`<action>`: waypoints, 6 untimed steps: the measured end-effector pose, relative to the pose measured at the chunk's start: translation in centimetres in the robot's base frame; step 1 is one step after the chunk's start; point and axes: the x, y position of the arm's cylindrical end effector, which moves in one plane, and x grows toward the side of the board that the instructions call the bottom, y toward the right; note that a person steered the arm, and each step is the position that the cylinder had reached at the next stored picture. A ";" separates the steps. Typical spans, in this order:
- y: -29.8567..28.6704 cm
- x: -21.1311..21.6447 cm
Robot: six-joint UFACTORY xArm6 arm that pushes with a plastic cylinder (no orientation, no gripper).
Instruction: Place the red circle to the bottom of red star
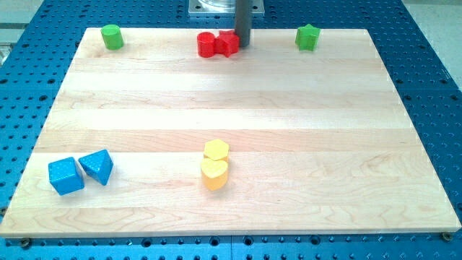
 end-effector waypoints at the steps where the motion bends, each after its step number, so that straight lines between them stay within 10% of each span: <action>1: -0.2 -2.0; 6: -9.9 6.7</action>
